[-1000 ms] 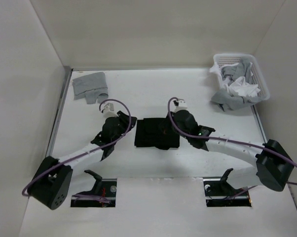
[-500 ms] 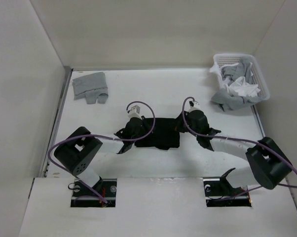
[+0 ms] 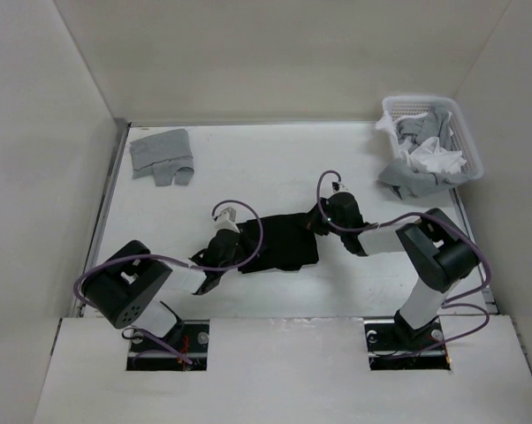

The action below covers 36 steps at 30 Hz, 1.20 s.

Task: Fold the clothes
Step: Fold the tank top

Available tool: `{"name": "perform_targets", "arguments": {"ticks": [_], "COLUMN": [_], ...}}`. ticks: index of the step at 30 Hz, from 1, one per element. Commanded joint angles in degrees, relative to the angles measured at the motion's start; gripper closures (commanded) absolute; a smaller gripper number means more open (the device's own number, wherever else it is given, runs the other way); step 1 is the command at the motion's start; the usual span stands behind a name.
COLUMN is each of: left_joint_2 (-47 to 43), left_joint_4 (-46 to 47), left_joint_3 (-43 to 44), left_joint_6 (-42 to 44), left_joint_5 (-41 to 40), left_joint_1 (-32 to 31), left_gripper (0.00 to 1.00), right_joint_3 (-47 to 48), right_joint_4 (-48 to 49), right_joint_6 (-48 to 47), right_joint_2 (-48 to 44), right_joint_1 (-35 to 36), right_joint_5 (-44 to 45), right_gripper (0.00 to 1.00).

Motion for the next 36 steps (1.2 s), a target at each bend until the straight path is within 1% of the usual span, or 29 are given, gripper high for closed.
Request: {"name": "perform_targets", "arguments": {"ticks": [1,5,7,11,14,18,21,23,25,29,32,36], "left_joint_2": [-3.81,-12.32,-17.86,-27.44,-30.62,-30.54,-29.49,-28.09,-26.16,-22.99,-21.84,-21.31], "left_joint_4": [0.71,-1.66,-4.64,-11.84,-17.47,-23.1,-24.78,-25.83,-27.15,-28.91,-28.47,-29.0], "left_joint_3": [-3.17,-4.4,-3.88,-1.95,-0.37,1.3,2.27,3.15,4.2,5.53,5.61,6.05], "left_joint_6": [1.16,3.53,5.46,10.2,12.93,12.42,11.1,10.92,10.83,10.83,11.27,12.5], "left_joint_5": [1.8,1.81,1.28,-1.0,-5.12,-8.12,-7.16,-6.29,-5.14,-4.17,-4.52,-4.17], "left_joint_1": [0.15,1.64,2.34,4.8,8.57,17.79,24.04,26.59,27.92,29.5,29.15,29.15], "left_gripper": [0.84,0.77,0.73,0.65,0.57,0.52,0.46,0.43,0.43,0.44,0.46,0.45], "right_joint_3": [3.38,4.88,4.88,3.66,1.46,-3.45,-8.11,-11.01,-12.25,-12.26,-13.04,-12.87], "right_joint_4": [5.09,3.5,3.41,2.97,1.75,-0.36,-1.95,-1.34,-1.16,-0.2,1.47,2.0], "right_joint_6": [1.23,1.4,1.14,-0.26,-2.11,-5.97,-9.4,-10.64,-10.38,-11.08,-10.55,-9.68], "right_joint_2": [0.75,-0.03,-2.14,-8.72,-14.96,-24.62,-31.66,-34.22,-34.84,-33.7,-32.47,-31.07], "right_joint_1": [-0.66,-1.02,-1.11,-1.81,-2.25,-3.91,-6.02,-7.08,-7.78,-7.44,-7.26,-7.17], "right_joint_5": [-0.34,0.54,0.8,0.8,0.8,2.99,8.17,12.38,14.51,15.48,14.87,12.59], "right_gripper": [0.93,0.91,0.88,0.79,0.69,0.53,0.41,0.35,0.33,0.32,0.32,0.32]}}
